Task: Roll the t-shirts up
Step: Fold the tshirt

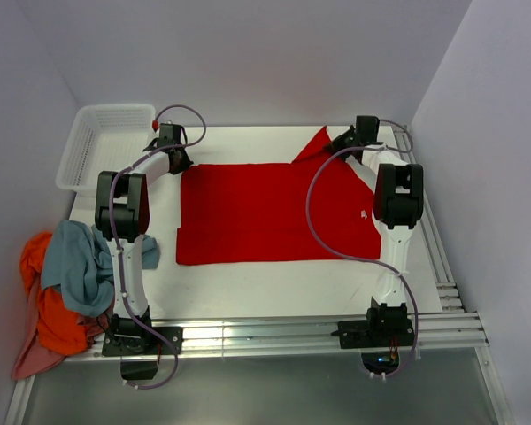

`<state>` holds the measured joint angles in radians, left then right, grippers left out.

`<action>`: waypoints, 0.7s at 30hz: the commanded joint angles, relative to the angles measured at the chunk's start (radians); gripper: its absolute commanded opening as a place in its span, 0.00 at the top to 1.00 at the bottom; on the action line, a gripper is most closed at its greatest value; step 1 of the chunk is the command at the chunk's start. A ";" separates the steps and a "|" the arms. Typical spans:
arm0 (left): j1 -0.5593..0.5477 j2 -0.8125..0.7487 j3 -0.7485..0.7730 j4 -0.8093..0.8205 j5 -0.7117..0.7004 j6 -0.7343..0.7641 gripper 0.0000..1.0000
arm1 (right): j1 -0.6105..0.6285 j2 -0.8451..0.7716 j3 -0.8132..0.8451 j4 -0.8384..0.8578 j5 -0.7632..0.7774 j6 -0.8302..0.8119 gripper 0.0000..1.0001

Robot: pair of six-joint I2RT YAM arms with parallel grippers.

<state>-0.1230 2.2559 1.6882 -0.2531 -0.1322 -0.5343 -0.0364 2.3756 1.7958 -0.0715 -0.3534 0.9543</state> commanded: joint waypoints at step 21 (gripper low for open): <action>-0.023 -0.165 -0.122 0.003 -0.020 -0.001 1.00 | 0.185 -0.171 0.152 -0.183 0.332 -0.341 1.00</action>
<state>-0.1421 2.1693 1.5780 -0.2596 -0.1455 -0.5358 0.1219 2.2948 1.9182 -0.2348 -0.1097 0.6785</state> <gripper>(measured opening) 0.013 0.011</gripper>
